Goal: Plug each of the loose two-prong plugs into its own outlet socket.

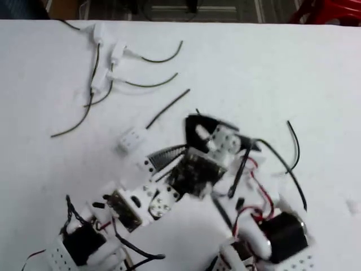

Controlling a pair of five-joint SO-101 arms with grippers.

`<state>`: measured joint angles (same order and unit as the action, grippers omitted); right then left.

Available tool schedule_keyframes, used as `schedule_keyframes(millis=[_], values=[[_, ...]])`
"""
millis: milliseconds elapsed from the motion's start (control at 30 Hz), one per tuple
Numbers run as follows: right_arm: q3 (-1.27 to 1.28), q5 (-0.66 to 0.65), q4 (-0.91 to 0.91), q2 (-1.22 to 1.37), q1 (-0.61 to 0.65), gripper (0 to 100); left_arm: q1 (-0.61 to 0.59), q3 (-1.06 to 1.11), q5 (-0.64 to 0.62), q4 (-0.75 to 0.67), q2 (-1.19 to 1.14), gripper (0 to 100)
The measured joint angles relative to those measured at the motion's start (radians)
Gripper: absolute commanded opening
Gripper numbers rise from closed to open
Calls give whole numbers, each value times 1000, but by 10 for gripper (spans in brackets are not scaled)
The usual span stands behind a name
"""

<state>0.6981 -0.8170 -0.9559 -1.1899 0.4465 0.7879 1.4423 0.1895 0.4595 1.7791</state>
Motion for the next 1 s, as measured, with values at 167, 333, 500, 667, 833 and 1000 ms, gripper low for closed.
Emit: schedule_keyframes(millis=[167,333,500,667,833,1000], values=[[107,-95,107,0,-153,19,0,8,0,2,-2,24],[143,-115,118,21,-210,19,2,6,2,-2,14,24],[110,-118,117,20,-206,19,2,6,2,-2,3,24],[-95,-118,6,18,-92,19,2,6,2,-2,3,24],[-233,-118,-112,12,112,19,2,6,2,-2,3,24],[-104,-94,-71,18,126,19,2,6,2,-2,3,24]])
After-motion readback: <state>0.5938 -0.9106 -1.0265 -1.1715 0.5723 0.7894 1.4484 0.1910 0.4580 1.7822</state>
